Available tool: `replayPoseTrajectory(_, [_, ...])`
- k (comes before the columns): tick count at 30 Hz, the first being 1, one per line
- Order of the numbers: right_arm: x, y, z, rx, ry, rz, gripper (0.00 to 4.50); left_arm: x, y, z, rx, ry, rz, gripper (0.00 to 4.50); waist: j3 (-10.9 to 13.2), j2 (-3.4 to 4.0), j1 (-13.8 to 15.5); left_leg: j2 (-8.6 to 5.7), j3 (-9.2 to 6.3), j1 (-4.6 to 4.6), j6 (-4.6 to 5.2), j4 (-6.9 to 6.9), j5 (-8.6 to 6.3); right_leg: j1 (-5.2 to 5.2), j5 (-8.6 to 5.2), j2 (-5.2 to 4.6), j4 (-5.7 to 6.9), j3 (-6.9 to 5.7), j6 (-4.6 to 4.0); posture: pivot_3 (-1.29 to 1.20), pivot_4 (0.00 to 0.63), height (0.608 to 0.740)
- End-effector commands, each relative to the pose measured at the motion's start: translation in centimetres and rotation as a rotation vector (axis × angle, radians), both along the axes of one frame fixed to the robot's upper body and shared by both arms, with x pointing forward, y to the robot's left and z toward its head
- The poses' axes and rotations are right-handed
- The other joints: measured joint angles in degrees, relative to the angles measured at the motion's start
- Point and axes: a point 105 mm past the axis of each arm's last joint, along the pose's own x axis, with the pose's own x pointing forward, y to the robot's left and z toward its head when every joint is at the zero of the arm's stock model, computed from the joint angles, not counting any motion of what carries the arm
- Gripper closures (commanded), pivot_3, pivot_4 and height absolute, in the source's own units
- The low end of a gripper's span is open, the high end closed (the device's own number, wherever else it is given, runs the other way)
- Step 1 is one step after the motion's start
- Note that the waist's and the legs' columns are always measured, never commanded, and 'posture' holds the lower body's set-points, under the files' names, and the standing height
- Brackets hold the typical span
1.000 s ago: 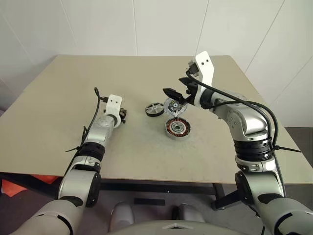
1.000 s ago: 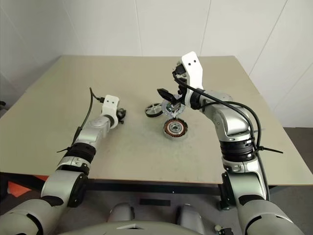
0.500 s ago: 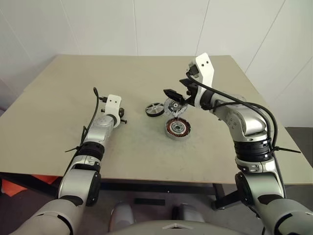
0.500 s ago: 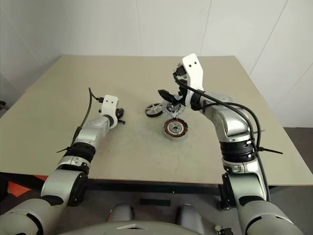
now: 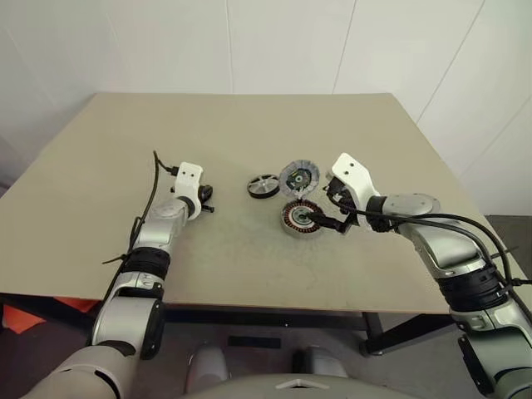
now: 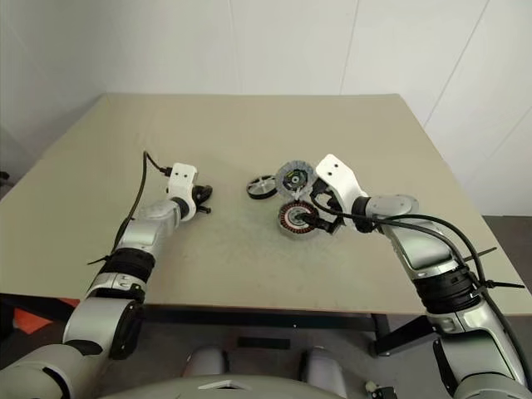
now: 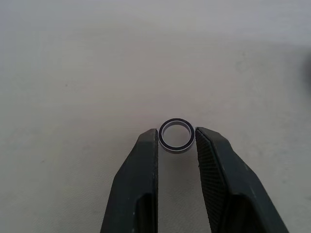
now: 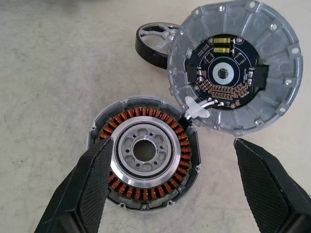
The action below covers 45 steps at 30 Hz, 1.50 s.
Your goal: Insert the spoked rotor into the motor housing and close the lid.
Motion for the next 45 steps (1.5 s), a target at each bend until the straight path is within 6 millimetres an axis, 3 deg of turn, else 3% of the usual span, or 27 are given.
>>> replayPoseTrajectory(1, [0.1, -1.1, 2.0, -0.001, -0.075, -0.01, 0.0, -0.5, -0.8, 3.5, -0.061, -0.075, -0.128, 3.72, 0.0, 0.0, 0.02, 0.0, 0.0, -0.02, 0.0, 0.0, 0.0, -0.01, 0.0, -0.01, 0.0, -0.01, 0.0, 0.0, 0.0, 0.74])
replayPoseTrajectory(7, [0.4, -4.3, 0.4, -0.115, -0.055, -0.082, 0.0, -2.8, -2.9, 7.0, -0.145, -0.07, -0.405, 3.72, 0.0, 0.0, 0.04, 0.01, 0.0, -0.07, 0.03, 0.0, -0.02, -0.02, -0.01, -0.01, -0.06, -0.03, -0.01, 0.0, 0.0, 0.74])
replayPoseTrajectory(11, [0.3, -4.6, -0.5, -0.137, -0.04, -0.076, 0.0, -4.1, -5.5, 7.9, -0.167, -0.05, -0.575, 3.72, 0.0, 0.01, 0.01, -0.02, 0.01, -0.05, 0.03, -0.01, -0.02, -0.01, -0.01, -0.04, -0.06, -0.03, -0.01, 0.0, 0.0, 0.74])
replayPoseTrajectory(19, [0.0, -3.8, -1.5, -0.123, -0.039, -0.088, 0.0, -5.1, -11.7, 7.4, -0.196, 0.003, -0.789, 3.72, 0.0, 0.01, 0.02, -0.02, 0.02, -0.06, 0.06, 0.0, -0.02, -0.01, 0.0, -0.04, -0.07, -0.03, -0.01, 0.0, 0.0, 0.74])
replayPoseTrajectory(29, [0.0, -3.9, -1.4, -0.106, -0.068, -0.138, 0.0, -4.8, -16.7, 5.9, -0.106, 0.037, -0.913, 3.72, 0.0, 0.01, 0.07, -0.04, 0.02, -0.02, 0.09, 0.0, -0.01, 0.03, 0.0, -0.03, -0.07, -0.01, -0.01, 0.0, 0.0, 0.74])
replayPoseTrajectory(36, [0.0, -4.0, -1.3, -0.1, -0.08, -0.158, 0.0, -4.9, -18.6, 5.5, -0.083, 0.042, -0.973, 3.72, 0.0, 0.01, 0.1, -0.09, 0.02, -0.01, 0.16, 0.0, 0.01, 0.05, 0.0, -0.07, -0.08, 0.01, 0.0, 0.0, 0.0, 0.74])
replayPoseTrajectory(45, [0.1, -4.2, -1.0, -0.1, -0.091, -0.175, 0.0, -5.3, -18.2, 4.1, -0.038, 0.064, -0.982, 3.72, 0.0, 0.01, 0.16, -0.1, 0.02, -0.02, 0.17, 0.0, 0.01, 0.06, 0.01, -0.08, -0.08, 0.0, 0.0, 0.0, 0.0, 0.74])
